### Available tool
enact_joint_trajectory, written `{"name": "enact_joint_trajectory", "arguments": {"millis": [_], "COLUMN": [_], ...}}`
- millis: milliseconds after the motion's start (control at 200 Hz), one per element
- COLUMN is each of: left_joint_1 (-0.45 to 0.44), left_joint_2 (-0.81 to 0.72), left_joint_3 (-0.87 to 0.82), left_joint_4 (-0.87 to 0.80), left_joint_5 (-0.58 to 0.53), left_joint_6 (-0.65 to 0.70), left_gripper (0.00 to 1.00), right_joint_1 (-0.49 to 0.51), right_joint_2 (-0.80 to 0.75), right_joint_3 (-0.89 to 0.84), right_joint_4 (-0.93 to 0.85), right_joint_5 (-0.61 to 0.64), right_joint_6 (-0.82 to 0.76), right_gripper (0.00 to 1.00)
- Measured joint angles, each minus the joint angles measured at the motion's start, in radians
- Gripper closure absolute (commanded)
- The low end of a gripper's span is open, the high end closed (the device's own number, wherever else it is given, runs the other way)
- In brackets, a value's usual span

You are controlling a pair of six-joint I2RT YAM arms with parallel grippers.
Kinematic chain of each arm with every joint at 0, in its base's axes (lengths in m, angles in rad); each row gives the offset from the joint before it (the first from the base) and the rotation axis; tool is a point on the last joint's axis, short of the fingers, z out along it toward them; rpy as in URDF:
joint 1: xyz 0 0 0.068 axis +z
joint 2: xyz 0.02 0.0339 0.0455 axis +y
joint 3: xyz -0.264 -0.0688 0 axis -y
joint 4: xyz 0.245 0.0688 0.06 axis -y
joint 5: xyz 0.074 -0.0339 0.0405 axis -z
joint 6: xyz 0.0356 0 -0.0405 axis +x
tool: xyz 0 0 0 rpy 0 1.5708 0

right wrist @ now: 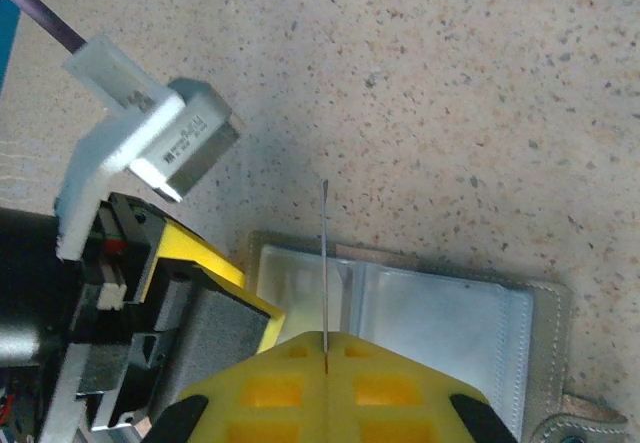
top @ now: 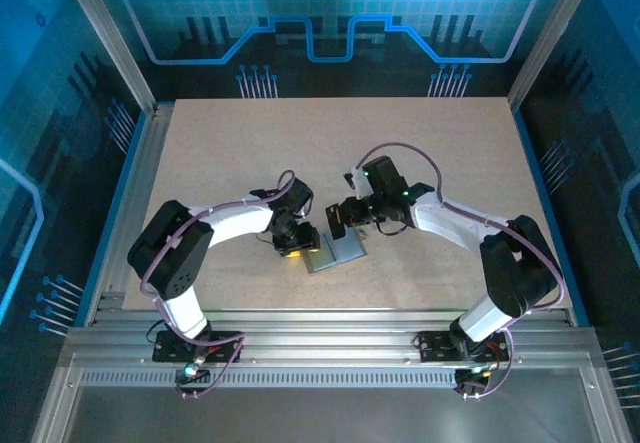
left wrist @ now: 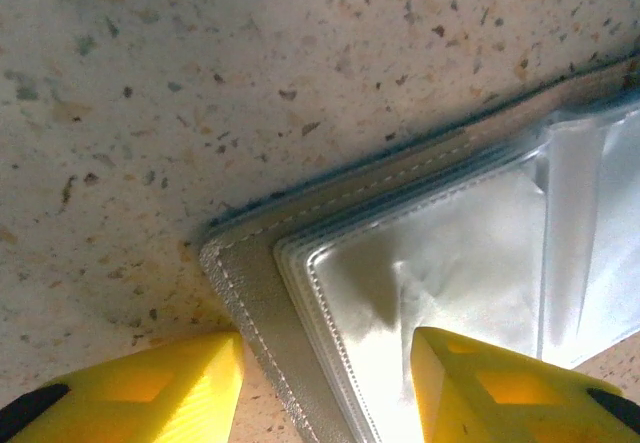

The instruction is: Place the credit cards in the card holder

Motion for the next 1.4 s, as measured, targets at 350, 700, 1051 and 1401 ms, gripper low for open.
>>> {"name": "enact_joint_trajectory", "arguments": {"millis": [350,700,1051,1401], "left_joint_1": [0.016,0.048,0.027,-0.028], "left_joint_2": [0.072,0.144,0.114,0.085], "left_joint_3": [0.1,0.23,0.176,0.13], "left_joint_4": [-0.094,0.019,-0.004,0.009], "left_joint_5": [0.019,-0.015,-0.11,-0.134], "left_joint_6": [0.033,0.073,0.078,0.078], "left_gripper": [0.5,0.51,0.47,0.44], "right_joint_1": [-0.036,-0.075,-0.084,-0.087], "right_joint_2": [-0.027,-0.053,-0.068,-0.068], "right_joint_3": [-0.092,-0.127,-0.242,-0.357], "right_joint_4": [0.07,0.103,0.249,0.446], "right_joint_5": [-0.017,-0.021,-0.021,-0.021], "right_joint_6": [0.063,0.08,0.191,0.339], "right_gripper": [1.0,1.0,1.0,1.0]}}
